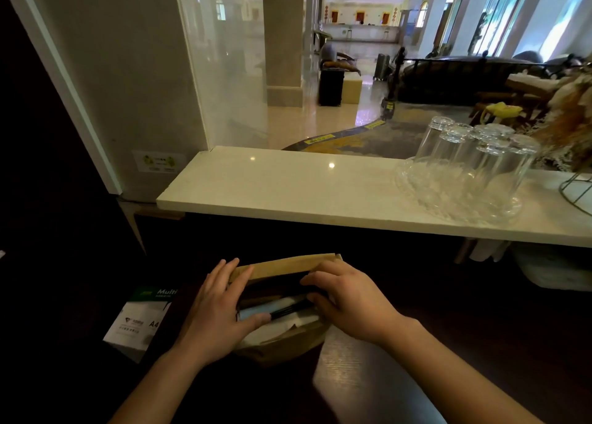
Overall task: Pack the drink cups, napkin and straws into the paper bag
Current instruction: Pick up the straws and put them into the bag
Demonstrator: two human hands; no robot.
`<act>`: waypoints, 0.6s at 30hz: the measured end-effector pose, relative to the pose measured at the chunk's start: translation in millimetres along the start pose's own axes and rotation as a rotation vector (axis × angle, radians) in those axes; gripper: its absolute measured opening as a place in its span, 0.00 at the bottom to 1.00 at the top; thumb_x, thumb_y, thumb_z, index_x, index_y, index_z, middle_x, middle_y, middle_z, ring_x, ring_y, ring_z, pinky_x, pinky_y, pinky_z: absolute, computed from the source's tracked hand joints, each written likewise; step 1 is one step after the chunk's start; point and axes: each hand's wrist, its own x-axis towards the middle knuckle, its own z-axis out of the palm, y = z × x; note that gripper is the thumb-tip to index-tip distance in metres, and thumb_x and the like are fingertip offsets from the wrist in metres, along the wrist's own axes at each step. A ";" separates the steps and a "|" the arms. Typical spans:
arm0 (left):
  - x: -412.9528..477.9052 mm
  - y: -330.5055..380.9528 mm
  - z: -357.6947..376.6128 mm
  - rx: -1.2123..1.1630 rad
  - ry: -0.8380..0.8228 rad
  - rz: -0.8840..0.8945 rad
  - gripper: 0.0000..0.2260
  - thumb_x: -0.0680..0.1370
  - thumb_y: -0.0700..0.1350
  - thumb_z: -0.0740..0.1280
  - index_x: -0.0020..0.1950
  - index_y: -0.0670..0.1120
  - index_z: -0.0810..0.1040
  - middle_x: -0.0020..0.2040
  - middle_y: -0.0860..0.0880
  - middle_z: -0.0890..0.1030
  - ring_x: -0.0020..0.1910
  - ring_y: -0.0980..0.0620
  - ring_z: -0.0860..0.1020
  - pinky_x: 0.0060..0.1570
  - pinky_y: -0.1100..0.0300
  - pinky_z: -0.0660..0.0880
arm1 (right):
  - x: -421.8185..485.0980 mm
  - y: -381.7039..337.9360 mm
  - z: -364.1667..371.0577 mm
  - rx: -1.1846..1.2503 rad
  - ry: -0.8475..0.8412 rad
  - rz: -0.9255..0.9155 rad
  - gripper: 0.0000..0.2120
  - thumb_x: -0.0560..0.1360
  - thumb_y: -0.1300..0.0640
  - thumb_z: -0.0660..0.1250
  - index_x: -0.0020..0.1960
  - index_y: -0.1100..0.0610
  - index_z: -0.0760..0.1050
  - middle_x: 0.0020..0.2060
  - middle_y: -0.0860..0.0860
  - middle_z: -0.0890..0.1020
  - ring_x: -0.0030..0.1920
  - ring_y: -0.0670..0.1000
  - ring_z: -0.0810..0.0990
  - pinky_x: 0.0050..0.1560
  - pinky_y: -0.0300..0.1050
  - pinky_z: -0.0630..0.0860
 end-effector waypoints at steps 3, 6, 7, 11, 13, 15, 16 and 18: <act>0.2 1.0 -1.0 -0.112 0.006 -0.016 0.43 0.66 0.75 0.57 0.77 0.59 0.55 0.80 0.57 0.48 0.77 0.56 0.44 0.72 0.48 0.57 | -9.6 1.0 -5.4 0.083 0.099 0.038 0.12 0.77 0.53 0.66 0.60 0.51 0.79 0.54 0.46 0.79 0.55 0.47 0.76 0.53 0.44 0.77; -0.2 -2.1 -1.3 -0.170 0.036 -0.042 0.41 0.66 0.74 0.60 0.77 0.63 0.55 0.78 0.61 0.46 0.75 0.57 0.50 0.68 0.48 0.63 | -24.6 4.5 -7.5 0.186 0.255 0.106 0.10 0.77 0.58 0.67 0.57 0.52 0.80 0.50 0.45 0.79 0.51 0.46 0.78 0.47 0.45 0.78; -2.0 -3.9 -1.4 -0.190 0.062 -0.054 0.39 0.67 0.73 0.62 0.76 0.65 0.55 0.78 0.63 0.47 0.73 0.59 0.52 0.67 0.49 0.64 | -30.1 6.5 -7.1 0.210 0.301 0.133 0.09 0.76 0.59 0.67 0.55 0.52 0.80 0.49 0.44 0.79 0.50 0.46 0.78 0.45 0.46 0.78; -19.4 -15.0 3.2 -0.368 0.197 -0.122 0.35 0.68 0.76 0.61 0.73 0.68 0.59 0.73 0.64 0.57 0.71 0.57 0.61 0.66 0.52 0.66 | -50.9 16.2 0.5 0.337 0.360 0.277 0.05 0.76 0.57 0.69 0.49 0.48 0.80 0.44 0.42 0.79 0.44 0.46 0.80 0.41 0.48 0.78; -32.3 -16.5 7.5 -0.448 0.203 -0.157 0.36 0.65 0.78 0.61 0.70 0.71 0.59 0.70 0.65 0.60 0.69 0.60 0.63 0.63 0.53 0.67 | -59.2 22.2 9.0 0.352 0.315 0.338 0.05 0.75 0.51 0.70 0.50 0.45 0.79 0.44 0.42 0.79 0.45 0.45 0.80 0.42 0.48 0.79; -44.2 -15.0 11.2 -0.482 0.176 -0.161 0.39 0.61 0.78 0.65 0.70 0.71 0.59 0.69 0.68 0.61 0.66 0.64 0.62 0.60 0.55 0.65 | -64.7 26.4 17.4 0.348 0.242 0.374 0.12 0.73 0.41 0.69 0.55 0.43 0.76 0.48 0.40 0.78 0.48 0.43 0.79 0.44 0.46 0.79; -49.0 -13.8 12.5 -0.486 0.164 -0.155 0.42 0.59 0.77 0.68 0.71 0.70 0.60 0.68 0.69 0.61 0.65 0.66 0.62 0.59 0.54 0.65 | -66.4 27.7 21.6 0.340 0.206 0.386 0.17 0.72 0.36 0.68 0.58 0.41 0.74 0.50 0.39 0.77 0.50 0.42 0.78 0.46 0.44 0.79; -56.3 -11.4 14.8 -0.502 0.130 -0.164 0.47 0.55 0.74 0.73 0.71 0.67 0.59 0.68 0.70 0.60 0.64 0.64 0.63 0.60 0.53 0.65 | -68.7 29.4 29.5 0.318 0.142 0.399 0.26 0.68 0.29 0.66 0.63 0.36 0.67 0.55 0.33 0.73 0.56 0.39 0.75 0.48 0.40 0.78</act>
